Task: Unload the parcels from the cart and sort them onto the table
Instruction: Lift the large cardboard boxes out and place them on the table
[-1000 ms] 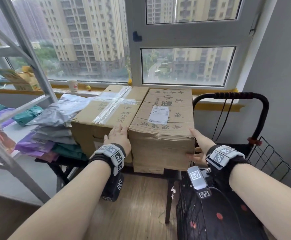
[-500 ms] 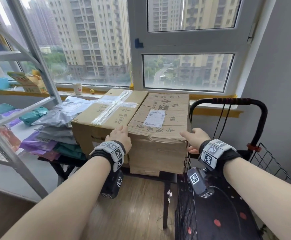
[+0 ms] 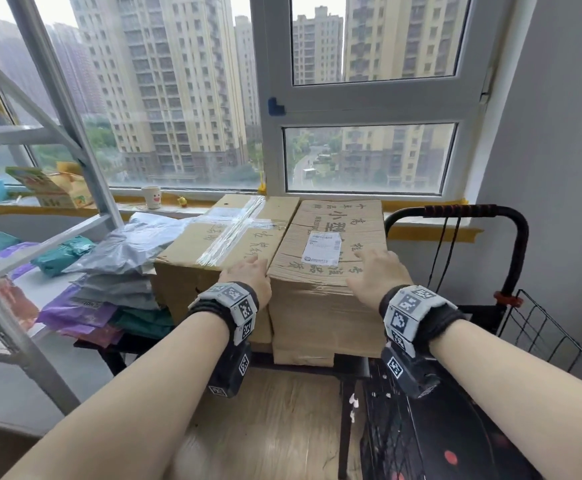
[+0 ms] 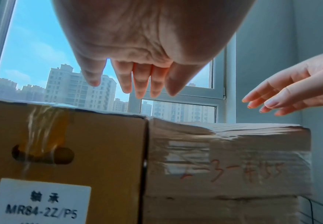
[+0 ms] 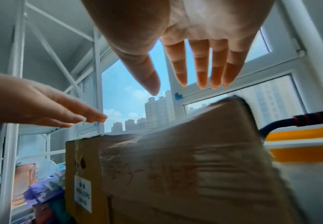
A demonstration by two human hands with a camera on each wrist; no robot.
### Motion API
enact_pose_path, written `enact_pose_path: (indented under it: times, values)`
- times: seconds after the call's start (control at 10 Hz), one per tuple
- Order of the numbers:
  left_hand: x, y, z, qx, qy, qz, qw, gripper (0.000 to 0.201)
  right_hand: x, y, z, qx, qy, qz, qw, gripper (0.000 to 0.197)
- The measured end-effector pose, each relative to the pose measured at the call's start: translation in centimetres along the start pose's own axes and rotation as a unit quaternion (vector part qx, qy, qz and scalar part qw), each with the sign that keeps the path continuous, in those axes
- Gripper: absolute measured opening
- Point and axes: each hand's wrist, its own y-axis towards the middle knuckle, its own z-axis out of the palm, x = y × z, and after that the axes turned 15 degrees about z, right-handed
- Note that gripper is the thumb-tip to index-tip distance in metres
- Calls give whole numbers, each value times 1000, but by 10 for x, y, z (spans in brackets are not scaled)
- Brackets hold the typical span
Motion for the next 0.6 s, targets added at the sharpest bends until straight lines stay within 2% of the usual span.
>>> enact_pose_path:
  times: [0.1, 0.2, 0.3, 0.4, 0.6]
  values:
    - [34, -4, -3, 4, 37, 22, 999, 50, 41, -9, 28, 15, -38, -27, 999, 57]
    - [72, -10, 3, 58, 82, 34, 994, 61, 76, -21, 63, 49, -82, 4, 995, 76]
    - [101, -12, 5, 92, 79, 53, 991, 66, 97, -33, 84, 62, -128, 40, 989, 80]
    - [112, -8, 5, 76, 56, 82, 992, 67, 107, -36, 88, 53, -138, 75, 986, 80]
    - [113, -6, 1, 88, 37, 101, 990, 70, 121, -37, 84, 69, -124, 118, 983, 82]
